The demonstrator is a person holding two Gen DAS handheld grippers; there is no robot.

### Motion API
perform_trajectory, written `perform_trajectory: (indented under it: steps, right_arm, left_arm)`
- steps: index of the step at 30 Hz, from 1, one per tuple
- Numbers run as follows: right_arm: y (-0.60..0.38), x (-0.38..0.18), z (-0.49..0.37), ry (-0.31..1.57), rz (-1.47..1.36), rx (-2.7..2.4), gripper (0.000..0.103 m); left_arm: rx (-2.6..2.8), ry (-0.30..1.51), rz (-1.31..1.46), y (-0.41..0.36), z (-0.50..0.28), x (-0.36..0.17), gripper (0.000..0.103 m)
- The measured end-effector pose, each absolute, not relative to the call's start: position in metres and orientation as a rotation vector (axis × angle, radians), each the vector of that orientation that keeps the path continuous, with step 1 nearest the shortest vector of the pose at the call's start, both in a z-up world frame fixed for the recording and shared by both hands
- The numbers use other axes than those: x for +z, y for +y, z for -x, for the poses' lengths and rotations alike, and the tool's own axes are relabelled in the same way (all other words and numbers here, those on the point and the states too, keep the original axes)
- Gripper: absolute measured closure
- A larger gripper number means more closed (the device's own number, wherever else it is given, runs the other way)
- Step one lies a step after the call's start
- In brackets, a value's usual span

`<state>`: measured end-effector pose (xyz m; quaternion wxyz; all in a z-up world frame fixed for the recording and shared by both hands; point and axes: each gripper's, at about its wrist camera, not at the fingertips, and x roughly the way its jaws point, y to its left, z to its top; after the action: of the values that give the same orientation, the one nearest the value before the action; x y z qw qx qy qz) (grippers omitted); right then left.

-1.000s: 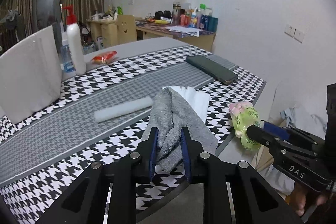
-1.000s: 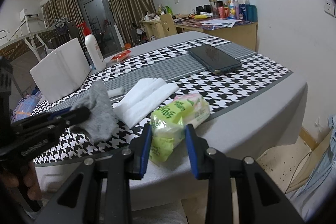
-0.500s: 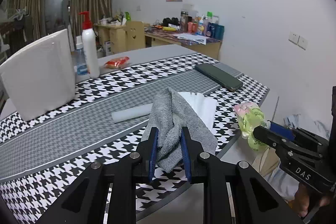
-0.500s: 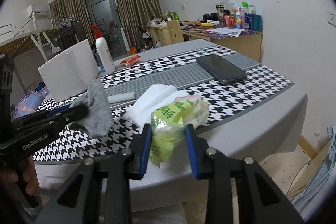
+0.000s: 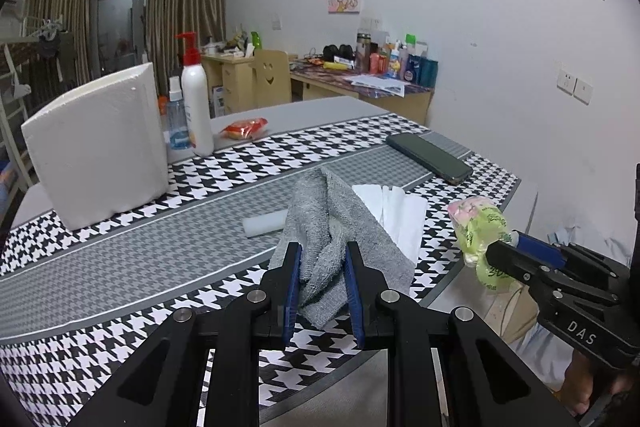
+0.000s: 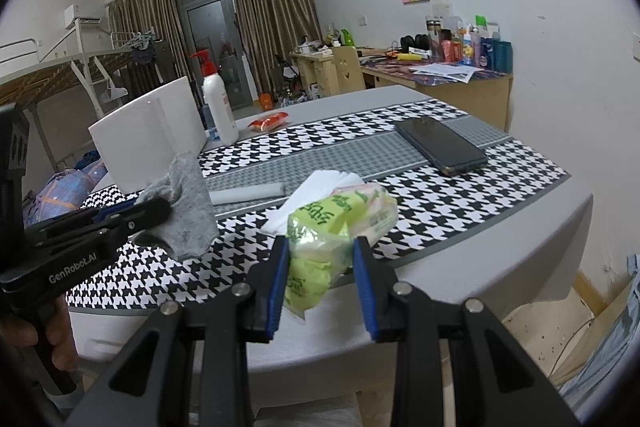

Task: Organize soft objects
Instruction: 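Lift the grey sock with the left tool while the right tool moves toward the tissue pack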

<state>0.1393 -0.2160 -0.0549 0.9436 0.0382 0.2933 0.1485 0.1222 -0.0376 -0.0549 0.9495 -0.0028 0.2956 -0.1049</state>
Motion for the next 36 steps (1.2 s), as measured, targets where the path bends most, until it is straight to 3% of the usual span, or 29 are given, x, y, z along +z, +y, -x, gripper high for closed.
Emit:
perform_trajectory:
  steps: [36]
  right_arm:
    - [-0.148, -0.020, -0.149, 0.500, -0.016, 0.462, 0.066]
  left_arm:
    - [-0.066, 0.512, 0.043, 0.027, -0.098, -0.025, 0.080]
